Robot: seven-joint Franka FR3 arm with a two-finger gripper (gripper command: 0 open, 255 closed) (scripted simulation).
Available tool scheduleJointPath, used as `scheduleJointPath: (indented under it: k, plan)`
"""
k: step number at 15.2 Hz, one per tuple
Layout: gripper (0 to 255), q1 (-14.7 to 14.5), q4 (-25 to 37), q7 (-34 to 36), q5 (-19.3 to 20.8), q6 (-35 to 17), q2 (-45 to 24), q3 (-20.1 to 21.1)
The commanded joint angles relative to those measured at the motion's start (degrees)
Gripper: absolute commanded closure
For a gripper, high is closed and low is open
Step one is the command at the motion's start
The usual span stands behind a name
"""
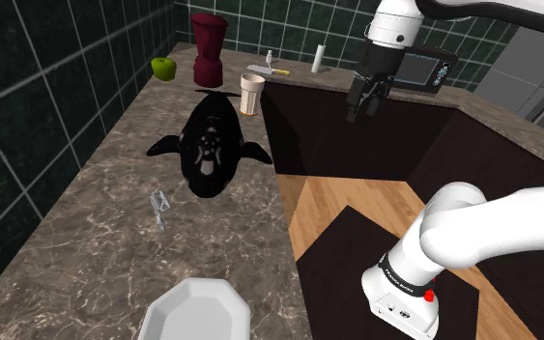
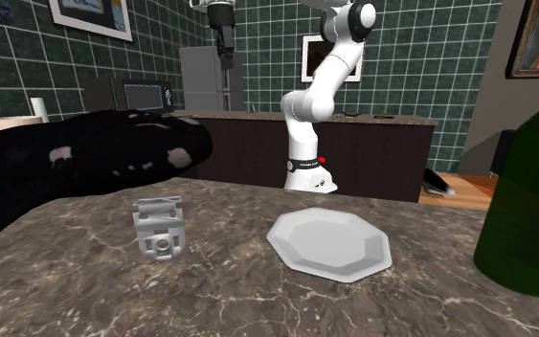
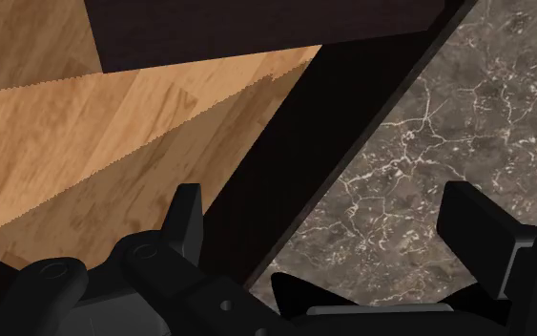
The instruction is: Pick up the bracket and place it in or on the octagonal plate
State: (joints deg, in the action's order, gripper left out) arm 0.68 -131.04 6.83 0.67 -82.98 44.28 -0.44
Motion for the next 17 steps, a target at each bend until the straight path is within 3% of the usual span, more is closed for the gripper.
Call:
scheduleJointPath:
  k: [1, 9, 17]
  plan:
    - [0, 0.0, 0.0, 0.0, 0.0, 0.0, 0.0, 0.0]
    - [0, -2.72, -0.86, 8.25, -5.32, -9.29, -8.28, 7.82]
    - [0, -4.76, 2.75, 16.28, -7.85, -18.17, -20.29, 15.31]
